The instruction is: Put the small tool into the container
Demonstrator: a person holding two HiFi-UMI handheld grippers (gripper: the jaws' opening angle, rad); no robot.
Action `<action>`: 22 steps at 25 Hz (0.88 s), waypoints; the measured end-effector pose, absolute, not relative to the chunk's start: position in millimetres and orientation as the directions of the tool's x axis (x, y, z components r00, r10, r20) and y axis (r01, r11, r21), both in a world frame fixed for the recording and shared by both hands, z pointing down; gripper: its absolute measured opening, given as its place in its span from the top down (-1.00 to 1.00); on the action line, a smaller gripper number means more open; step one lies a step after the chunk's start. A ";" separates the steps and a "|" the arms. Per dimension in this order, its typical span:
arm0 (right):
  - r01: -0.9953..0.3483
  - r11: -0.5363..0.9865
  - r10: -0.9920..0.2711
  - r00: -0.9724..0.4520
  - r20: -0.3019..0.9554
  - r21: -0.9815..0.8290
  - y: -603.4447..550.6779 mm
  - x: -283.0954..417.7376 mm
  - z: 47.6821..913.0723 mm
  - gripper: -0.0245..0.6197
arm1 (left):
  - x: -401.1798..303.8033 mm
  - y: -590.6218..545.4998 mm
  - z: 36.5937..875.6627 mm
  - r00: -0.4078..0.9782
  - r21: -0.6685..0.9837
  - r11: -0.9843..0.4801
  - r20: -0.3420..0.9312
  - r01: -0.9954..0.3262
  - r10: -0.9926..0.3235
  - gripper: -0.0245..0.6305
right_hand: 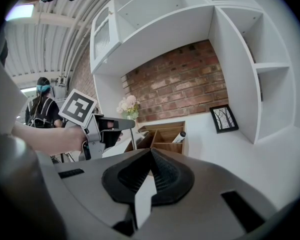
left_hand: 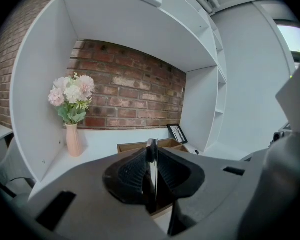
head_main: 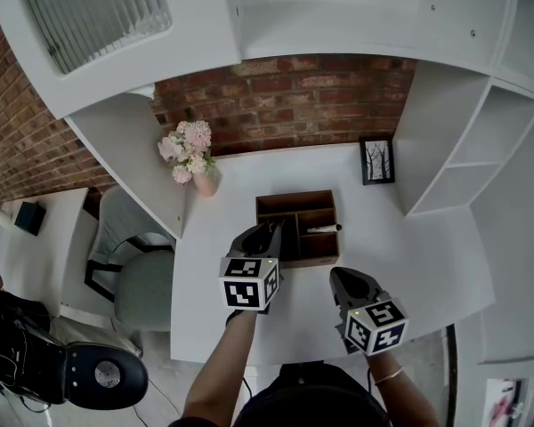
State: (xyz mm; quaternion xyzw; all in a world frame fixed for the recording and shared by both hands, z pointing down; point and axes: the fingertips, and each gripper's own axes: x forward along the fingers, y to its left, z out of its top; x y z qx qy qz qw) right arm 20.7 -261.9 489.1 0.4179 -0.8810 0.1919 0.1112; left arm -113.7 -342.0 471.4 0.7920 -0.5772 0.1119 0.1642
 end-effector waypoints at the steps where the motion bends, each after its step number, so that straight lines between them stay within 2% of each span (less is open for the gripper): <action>1: -0.779 0.577 -0.694 -0.626 0.356 -0.245 -261.7 21.0 489.1 0.91 | -113.8 -342.0 473.0 0.308 0.133 -0.278 0.370 -0.951 -0.876 0.70; 18: -0.783 0.569 -0.695 -0.621 0.363 -0.251 -256.6 27.1 491.5 0.91 | -110.8 -347.4 479.1 0.328 0.181 -0.279 0.373 -0.943 -0.868 0.70; 22: -0.783 0.568 -0.694 -0.621 0.364 -0.253 -254.4 28.2 491.8 0.91 | -108.7 -344.8 485.4 0.342 0.199 -0.284 0.390 -0.938 -0.855 0.59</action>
